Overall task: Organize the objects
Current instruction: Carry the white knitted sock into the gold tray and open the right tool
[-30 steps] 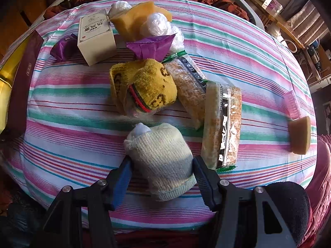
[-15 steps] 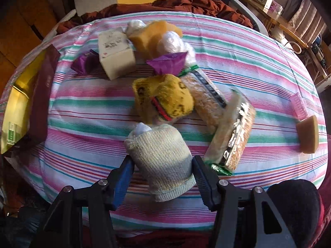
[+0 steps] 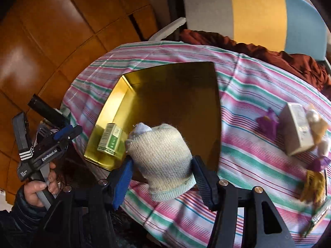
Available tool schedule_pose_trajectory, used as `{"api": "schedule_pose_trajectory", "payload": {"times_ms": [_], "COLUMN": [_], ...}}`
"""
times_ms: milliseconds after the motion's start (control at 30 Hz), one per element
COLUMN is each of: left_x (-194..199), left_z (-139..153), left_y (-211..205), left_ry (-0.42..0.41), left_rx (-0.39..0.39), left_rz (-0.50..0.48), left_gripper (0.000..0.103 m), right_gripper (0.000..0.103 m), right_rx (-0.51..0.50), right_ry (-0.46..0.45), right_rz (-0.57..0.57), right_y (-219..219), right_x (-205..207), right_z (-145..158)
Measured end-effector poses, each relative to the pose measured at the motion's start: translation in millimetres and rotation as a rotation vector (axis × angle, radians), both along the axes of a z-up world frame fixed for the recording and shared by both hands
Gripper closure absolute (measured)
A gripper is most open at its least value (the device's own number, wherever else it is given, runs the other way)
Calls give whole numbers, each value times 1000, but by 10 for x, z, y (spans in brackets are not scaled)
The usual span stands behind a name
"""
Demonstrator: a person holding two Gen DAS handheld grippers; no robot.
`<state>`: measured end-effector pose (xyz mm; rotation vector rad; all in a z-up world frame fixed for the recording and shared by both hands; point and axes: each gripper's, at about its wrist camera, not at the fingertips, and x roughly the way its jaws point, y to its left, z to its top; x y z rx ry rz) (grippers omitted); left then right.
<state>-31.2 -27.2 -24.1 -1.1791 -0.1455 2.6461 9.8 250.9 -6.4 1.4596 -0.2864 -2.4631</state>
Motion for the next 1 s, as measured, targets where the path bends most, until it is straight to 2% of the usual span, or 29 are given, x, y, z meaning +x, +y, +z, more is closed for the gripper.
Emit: {"api": "schedule_pose_trajectory", "payload": {"times_ms": [233, 400, 500, 600, 667, 733, 933, 1000], "left_x": [23, 21, 28, 31, 37, 40, 88, 103], "left_z": [-47, -86, -98, -82, -62, -38, 61, 95], "left_y": [-105, -173, -186, -182, -177, -171, -111, -95], "left_ry": [-4, -7, -3, 4, 16, 25, 66, 79], "left_rx": [-3, -7, -20, -30, -43, -55, -95, -103], "left_rz": [26, 51, 63, 72, 82, 87, 100, 101], "left_gripper": [28, 26, 19, 17, 10, 10, 9, 9], "right_gripper": [44, 43, 42, 37, 34, 31, 18, 18], "right_rx": [4, 4, -20, -41, -56, -52, 41, 66], "right_ry": [-91, -102, -99, -80, -63, -38, 69, 95], "right_rz": [43, 64, 85, 103, 102, 95, 51, 34], "right_y": [-639, -882, -963, -973, -935, -892, -744, -693], "right_x": [-404, -480, -488, -450, -409, -368, -182, -133], "right_z": [-375, -546, -604, -601, -561, -512, -298, -241]}}
